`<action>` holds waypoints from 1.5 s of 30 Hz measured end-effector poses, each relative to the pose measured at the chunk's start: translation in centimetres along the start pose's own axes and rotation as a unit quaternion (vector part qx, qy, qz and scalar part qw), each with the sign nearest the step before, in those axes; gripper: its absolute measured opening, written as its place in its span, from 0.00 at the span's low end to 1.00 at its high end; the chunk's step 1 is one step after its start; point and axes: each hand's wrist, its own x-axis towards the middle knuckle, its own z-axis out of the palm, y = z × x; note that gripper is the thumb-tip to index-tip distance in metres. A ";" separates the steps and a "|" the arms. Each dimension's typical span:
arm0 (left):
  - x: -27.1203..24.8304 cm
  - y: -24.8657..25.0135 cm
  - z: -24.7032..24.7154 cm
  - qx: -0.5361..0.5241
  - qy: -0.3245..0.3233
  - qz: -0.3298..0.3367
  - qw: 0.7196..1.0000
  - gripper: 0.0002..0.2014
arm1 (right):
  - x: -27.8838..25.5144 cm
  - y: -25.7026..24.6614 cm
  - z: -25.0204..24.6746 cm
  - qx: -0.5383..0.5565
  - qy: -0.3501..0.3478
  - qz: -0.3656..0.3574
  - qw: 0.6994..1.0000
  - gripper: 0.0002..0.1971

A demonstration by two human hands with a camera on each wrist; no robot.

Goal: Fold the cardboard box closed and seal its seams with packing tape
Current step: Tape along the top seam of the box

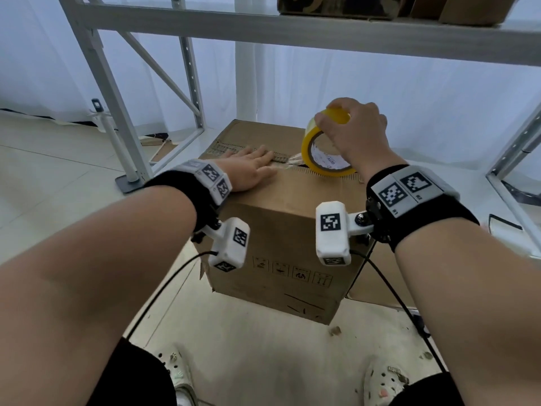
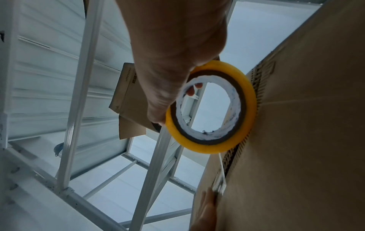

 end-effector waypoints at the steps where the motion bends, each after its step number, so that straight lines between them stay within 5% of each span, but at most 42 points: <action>1: -0.3 -0.9 -0.1 -0.001 0.002 -0.013 1.000 0.29 | 0.0 -0.1 0.0 0.007 -0.003 0.005 1.000 0.23; 7: -0.3 -0.5 0.1 0.001 0.010 -0.069 0.998 0.35 | 0.1 0.1 -0.4 0.039 -0.008 0.021 0.999 0.24; 12: 0.0 3.8 0.5 0.005 -0.006 -0.016 1.000 0.35 | 0.1 0.2 -0.3 0.028 -0.016 0.031 0.999 0.27; 22: -0.3 4.0 0.2 0.010 -0.013 -0.011 1.000 0.35 | 0.5 0.5 -0.4 0.080 0.004 0.081 0.994 0.35; 30: -0.1 3.8 -0.1 -0.010 -0.003 -0.002 1.000 0.34 | 0.9 -0.8 -1.5 -0.008 0.060 0.037 0.997 0.37; 36: -0.1 3.7 0.0 0.000 -0.004 0.003 1.000 0.34 | 0.8 1.1 -2.0 -0.041 0.014 0.063 0.997 0.39; 45: 0.1 6.4 0.3 0.037 -0.006 -0.039 0.999 0.31 | 0.6 2.2 -1.9 -0.003 0.003 -0.003 1.000 0.35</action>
